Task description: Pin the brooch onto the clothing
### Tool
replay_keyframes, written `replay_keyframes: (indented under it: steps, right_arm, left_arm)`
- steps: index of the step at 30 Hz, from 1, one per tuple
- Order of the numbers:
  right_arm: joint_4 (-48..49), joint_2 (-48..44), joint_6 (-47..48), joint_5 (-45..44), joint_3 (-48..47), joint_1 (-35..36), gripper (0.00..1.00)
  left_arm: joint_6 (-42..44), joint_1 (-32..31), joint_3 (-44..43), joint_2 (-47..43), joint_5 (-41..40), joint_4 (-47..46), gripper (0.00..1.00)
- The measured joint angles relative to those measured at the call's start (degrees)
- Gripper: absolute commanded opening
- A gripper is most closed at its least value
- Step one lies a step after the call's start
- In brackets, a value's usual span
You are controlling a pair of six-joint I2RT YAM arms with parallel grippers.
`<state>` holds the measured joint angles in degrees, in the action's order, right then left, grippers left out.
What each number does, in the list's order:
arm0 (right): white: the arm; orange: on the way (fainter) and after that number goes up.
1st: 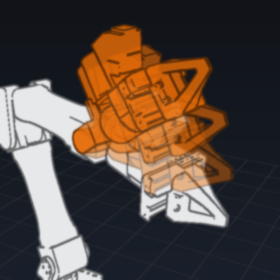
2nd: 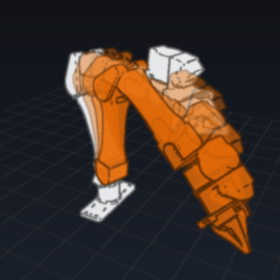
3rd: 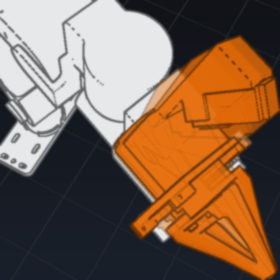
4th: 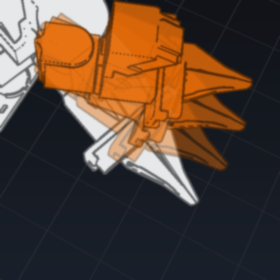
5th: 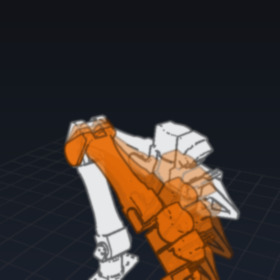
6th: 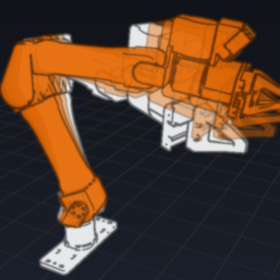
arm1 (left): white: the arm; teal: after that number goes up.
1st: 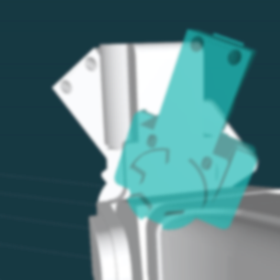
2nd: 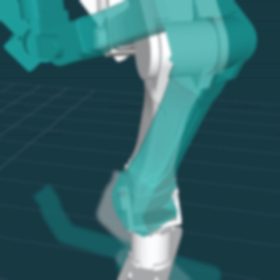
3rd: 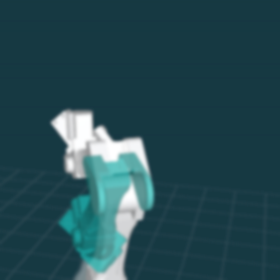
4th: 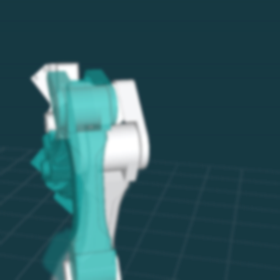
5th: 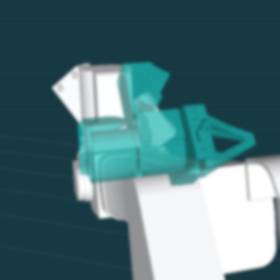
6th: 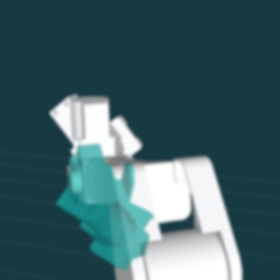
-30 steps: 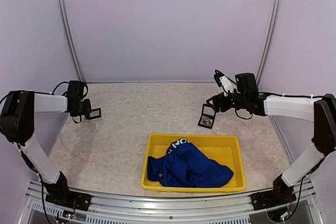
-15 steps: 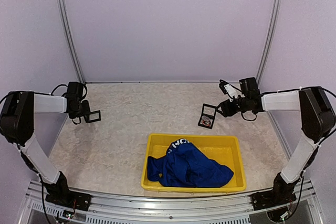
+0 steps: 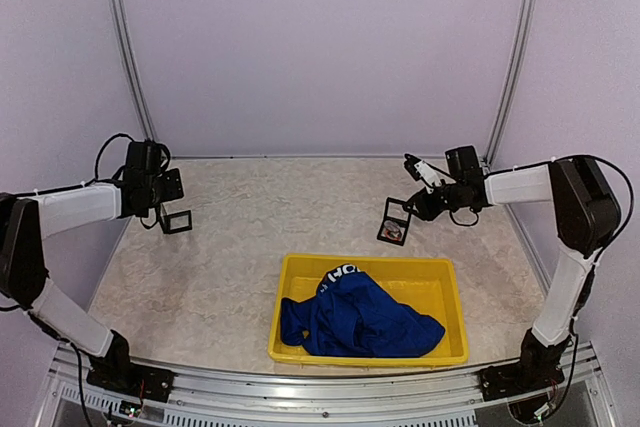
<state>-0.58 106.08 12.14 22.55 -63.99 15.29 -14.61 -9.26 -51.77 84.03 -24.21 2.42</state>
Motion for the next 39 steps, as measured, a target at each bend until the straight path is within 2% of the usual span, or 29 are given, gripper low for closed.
replay_keyframes:
  steps: [4, 9, 20, 30, 39]
  right_arm:
    - [-0.13, 0.61, 0.52, 1.03, -0.48, 0.0, 0.19]
    - [-0.66, 1.07, 0.42, 2.23, -1.09, 0.0, 0.16]
    - [0.28, 0.04, -0.68, 0.13, 0.55, 0.0, 0.01]
    - [1.09, -1.68, -5.57, -7.06, 2.29, -2.78, 0.0]
    - [1.07, -7.28, -10.47, -15.26, 8.07, -11.23, 0.01]
  left_arm:
    - [0.57, -0.61, -0.09, -0.07, -0.39, 0.15, 0.79]
    - [1.18, -1.64, -0.13, 0.07, -0.83, 0.15, 0.79]
    - [2.05, -3.06, -0.68, 3.13, -1.36, 0.17, 0.79]
    - [2.21, -3.23, -0.98, 3.17, -1.27, 0.15, 0.79]
    - [1.33, -5.18, -1.27, 3.39, -0.07, 0.17, 0.78]
